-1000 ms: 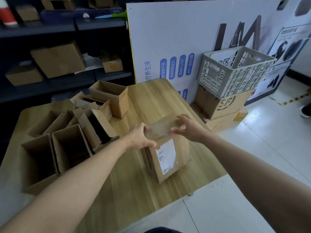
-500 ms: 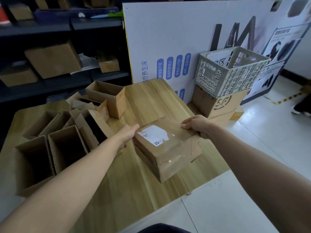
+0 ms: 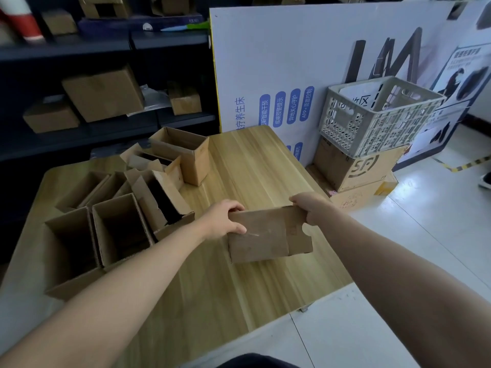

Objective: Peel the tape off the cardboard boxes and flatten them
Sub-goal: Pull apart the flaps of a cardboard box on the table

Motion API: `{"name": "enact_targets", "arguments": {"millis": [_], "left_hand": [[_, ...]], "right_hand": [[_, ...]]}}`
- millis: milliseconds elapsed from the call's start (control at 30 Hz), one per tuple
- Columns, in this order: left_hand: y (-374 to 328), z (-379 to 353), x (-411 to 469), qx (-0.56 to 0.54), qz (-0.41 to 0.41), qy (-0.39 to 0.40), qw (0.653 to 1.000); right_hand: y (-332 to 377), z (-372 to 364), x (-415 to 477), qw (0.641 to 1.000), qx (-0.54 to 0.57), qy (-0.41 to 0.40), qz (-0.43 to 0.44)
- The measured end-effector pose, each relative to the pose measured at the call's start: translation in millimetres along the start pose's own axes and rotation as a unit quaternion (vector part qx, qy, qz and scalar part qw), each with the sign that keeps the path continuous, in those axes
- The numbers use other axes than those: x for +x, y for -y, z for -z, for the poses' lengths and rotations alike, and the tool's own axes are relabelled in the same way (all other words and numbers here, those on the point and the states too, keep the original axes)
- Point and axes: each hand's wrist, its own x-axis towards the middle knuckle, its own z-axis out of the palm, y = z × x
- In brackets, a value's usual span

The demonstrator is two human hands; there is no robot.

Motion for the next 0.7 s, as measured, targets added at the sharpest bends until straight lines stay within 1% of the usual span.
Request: {"name": "enact_targets", "arguments": {"millis": [33, 100, 133, 200, 233, 300, 367, 433, 467, 500, 533, 633, 700], "left_hand": [[0.6, 0.6, 3.5, -0.003, 0.001, -0.007, 1.000], [0.9, 2.5, 12.1, -0.008, 0.002, -0.025, 1.000], [1.6, 3.9, 17.0, -0.012, 0.004, -0.033, 0.999], [3.5, 6.7, 26.6, -0.013, 0.005, -0.046, 0.999], [4.4, 7.5, 30.7, -0.013, 0.007, -0.054, 0.998], [4.6, 7.7, 37.0, -0.010, 0.012, -0.080, 0.997], [2.1, 6.4, 39.3, 0.035, -0.003, -0.122, 0.992], [-0.9, 5.3, 38.8, 0.130, -0.044, -0.156, 0.978], [-1.6, 4.8, 38.9, 0.172, -0.065, -0.158, 0.970], [-1.7, 4.3, 39.7, 0.195, -0.079, -0.151, 0.966], [-1.9, 3.4, 40.8, 0.199, -0.081, -0.138, 0.967], [-4.1, 4.2, 48.4, 0.201, -0.061, -0.124, 0.970], [-6.4, 7.6, 55.5, 0.215, -0.040, -0.122, 0.968]], "right_hand": [[1.4, 2.2, -4.0, 0.999, -0.031, 0.000, 0.019], [0.4, 5.5, -12.5, 0.983, -0.129, -0.027, 0.129], [-0.2, 8.0, -15.5, 0.965, -0.173, -0.025, 0.195], [-1.4, 10.1, -19.6, 0.918, -0.275, 0.009, 0.285], [-2.2, 10.2, -19.6, 0.885, -0.350, 0.025, 0.308], [-3.1, 6.8, -17.3, 0.816, -0.471, 0.018, 0.335], [-0.6, 0.9, -15.7, 0.773, -0.523, -0.007, 0.359], [4.1, -5.0, -11.8, 0.745, -0.545, -0.029, 0.385], [7.8, -7.8, -10.4, 0.735, -0.549, -0.036, 0.396], [11.6, -9.9, -9.4, 0.733, -0.550, -0.033, 0.397], [15.2, -11.8, -8.6, 0.739, -0.546, -0.025, 0.394], [23.8, -15.4, -5.2, 0.761, -0.535, 0.015, 0.366], [28.3, -17.4, -0.8, 0.765, -0.536, 0.027, 0.356]]}}
